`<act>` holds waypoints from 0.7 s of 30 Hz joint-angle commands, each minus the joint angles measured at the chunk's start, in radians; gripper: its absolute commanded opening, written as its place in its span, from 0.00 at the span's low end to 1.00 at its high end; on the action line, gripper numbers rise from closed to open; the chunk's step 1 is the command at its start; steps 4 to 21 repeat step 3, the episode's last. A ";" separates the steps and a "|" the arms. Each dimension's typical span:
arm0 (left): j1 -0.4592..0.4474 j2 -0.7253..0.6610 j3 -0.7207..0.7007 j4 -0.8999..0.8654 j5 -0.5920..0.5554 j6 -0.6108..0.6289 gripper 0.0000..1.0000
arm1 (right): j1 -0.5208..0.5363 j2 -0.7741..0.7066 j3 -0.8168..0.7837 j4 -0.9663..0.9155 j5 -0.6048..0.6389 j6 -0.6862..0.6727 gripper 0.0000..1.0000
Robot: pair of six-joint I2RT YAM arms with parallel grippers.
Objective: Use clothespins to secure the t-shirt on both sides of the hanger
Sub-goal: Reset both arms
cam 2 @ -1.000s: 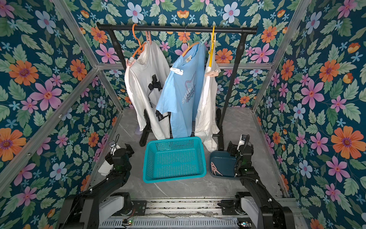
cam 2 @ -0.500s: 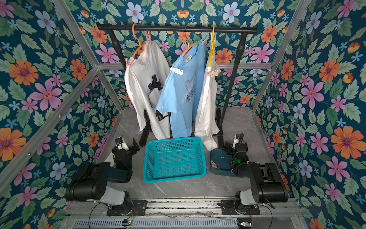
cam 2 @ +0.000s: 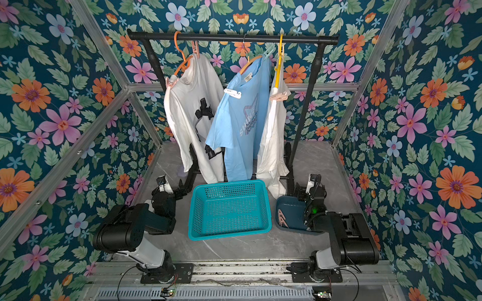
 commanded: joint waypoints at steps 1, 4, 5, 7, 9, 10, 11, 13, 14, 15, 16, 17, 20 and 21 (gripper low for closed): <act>0.000 0.000 0.005 0.005 0.007 0.012 0.99 | 0.000 -0.001 0.004 0.027 -0.010 -0.001 1.00; 0.000 -0.001 0.004 0.005 0.006 0.012 1.00 | 0.000 -0.001 0.002 0.029 -0.011 -0.001 1.00; 0.000 -0.001 0.004 0.005 0.006 0.012 1.00 | 0.000 -0.001 0.002 0.029 -0.011 -0.001 1.00; 0.000 -0.001 0.004 0.005 0.006 0.012 1.00 | 0.000 -0.001 0.002 0.029 -0.011 -0.001 1.00; 0.000 -0.001 0.004 0.005 0.006 0.012 1.00 | 0.000 -0.001 0.002 0.029 -0.011 -0.001 1.00; 0.000 -0.001 0.004 0.005 0.006 0.012 1.00 | 0.000 -0.001 0.002 0.029 -0.011 -0.001 1.00; 0.000 -0.001 0.004 0.005 0.006 0.012 1.00 | 0.000 -0.001 0.002 0.029 -0.011 -0.001 1.00; 0.000 -0.001 0.004 0.005 0.006 0.012 1.00 | 0.000 -0.001 0.002 0.029 -0.011 -0.001 1.00; 0.000 -0.001 0.004 0.005 0.006 0.012 1.00 | 0.000 -0.001 0.002 0.029 -0.011 -0.001 1.00; 0.000 -0.001 0.004 0.005 0.006 0.012 1.00 | 0.000 -0.001 0.002 0.029 -0.011 -0.001 1.00; 0.000 -0.001 0.004 0.005 0.006 0.012 1.00 | 0.000 -0.001 0.002 0.029 -0.011 -0.001 1.00; 0.000 -0.001 0.004 0.005 0.006 0.012 1.00 | 0.000 -0.001 0.002 0.029 -0.011 -0.001 1.00; 0.000 -0.001 0.004 0.005 0.006 0.012 1.00 | 0.000 -0.001 0.002 0.029 -0.011 -0.001 1.00; 0.000 -0.001 0.004 0.005 0.006 0.012 1.00 | 0.000 -0.001 0.002 0.029 -0.011 -0.001 1.00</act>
